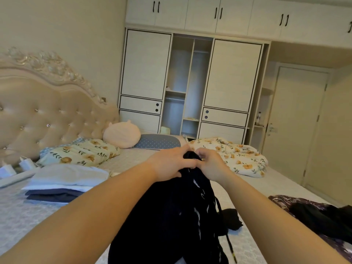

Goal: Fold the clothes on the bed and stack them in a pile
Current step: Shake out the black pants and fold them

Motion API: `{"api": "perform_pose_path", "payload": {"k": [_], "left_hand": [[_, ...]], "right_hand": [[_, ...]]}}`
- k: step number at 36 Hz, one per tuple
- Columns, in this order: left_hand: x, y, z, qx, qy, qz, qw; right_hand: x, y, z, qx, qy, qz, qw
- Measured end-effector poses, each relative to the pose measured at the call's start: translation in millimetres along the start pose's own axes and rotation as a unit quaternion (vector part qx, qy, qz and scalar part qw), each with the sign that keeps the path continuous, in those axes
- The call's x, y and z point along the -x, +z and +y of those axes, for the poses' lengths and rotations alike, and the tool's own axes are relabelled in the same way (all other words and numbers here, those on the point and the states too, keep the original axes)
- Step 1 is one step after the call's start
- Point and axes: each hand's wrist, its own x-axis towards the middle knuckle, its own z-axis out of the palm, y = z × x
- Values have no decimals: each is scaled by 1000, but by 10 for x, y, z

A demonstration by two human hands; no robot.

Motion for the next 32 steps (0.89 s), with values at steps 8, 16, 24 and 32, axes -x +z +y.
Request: {"api": "perform_pose_path", "payload": {"k": [8,16,24,32], "left_hand": [[-15,-34,-97,89,-86,39,992],[118,-228,-390,154,-164,166,960],[628,-134,-1074,96,-379,85,916],[980,73,-1320,147,-515,-37,843]], "right_hand": [[116,135,312,142,25,-51,988],[315,61,895,350,157,-33,923],[237,-243,1059,419,251,-104,866],[23,-539,921,34,330,-132,934]]}}
